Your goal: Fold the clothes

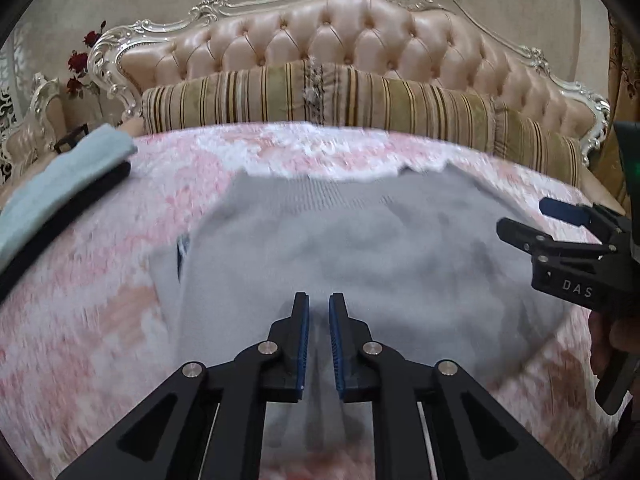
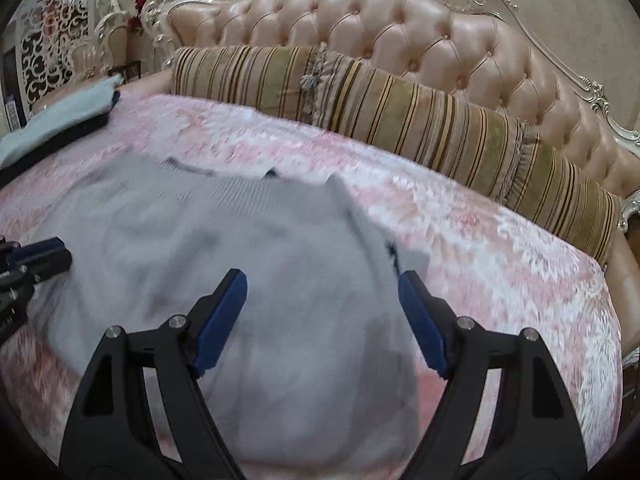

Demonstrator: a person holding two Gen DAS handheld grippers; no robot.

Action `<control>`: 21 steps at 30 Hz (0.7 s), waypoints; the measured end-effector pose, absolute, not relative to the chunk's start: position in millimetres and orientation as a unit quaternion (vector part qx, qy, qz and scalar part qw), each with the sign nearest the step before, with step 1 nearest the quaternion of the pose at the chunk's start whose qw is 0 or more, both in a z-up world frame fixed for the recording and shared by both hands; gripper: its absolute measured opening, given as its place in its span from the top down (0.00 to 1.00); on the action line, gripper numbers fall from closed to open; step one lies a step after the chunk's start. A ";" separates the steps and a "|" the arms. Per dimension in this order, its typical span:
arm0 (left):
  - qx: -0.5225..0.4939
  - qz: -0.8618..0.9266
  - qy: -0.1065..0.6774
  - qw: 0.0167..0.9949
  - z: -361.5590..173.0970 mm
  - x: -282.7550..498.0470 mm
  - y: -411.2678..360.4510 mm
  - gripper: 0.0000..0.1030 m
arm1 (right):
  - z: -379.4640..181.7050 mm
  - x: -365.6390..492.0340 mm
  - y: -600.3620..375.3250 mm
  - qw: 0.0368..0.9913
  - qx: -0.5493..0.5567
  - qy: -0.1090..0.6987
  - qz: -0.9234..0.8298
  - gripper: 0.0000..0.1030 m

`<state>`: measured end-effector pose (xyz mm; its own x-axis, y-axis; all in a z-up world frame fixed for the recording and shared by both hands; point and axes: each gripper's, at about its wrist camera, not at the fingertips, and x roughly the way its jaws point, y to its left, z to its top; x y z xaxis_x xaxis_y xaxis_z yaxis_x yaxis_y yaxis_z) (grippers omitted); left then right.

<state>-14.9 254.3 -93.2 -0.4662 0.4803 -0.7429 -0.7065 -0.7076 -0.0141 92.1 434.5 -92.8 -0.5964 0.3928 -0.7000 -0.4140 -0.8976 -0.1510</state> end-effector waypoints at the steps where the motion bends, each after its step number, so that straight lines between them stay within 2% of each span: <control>1: -0.381 0.842 0.151 0.351 -95.7 -13.0 253.2 0.89 | -96.6 93.0 433.4 0.227 -0.394 0.011 0.891 0.23; 7: -0.397 0.836 0.158 0.345 -108.7 -2.7 246.0 0.89 | -113.4 99.8 427.0 0.236 -0.415 0.001 0.878 0.23; 14: -0.364 0.841 0.122 0.380 -88.2 15.5 244.9 0.89 | -101.2 113.5 418.4 0.244 -0.387 0.003 0.889 0.23; 21: -0.366 0.820 0.179 0.402 -105.9 37.2 283.1 0.89 | -107.3 118.0 410.5 0.241 -0.393 0.001 0.887 0.23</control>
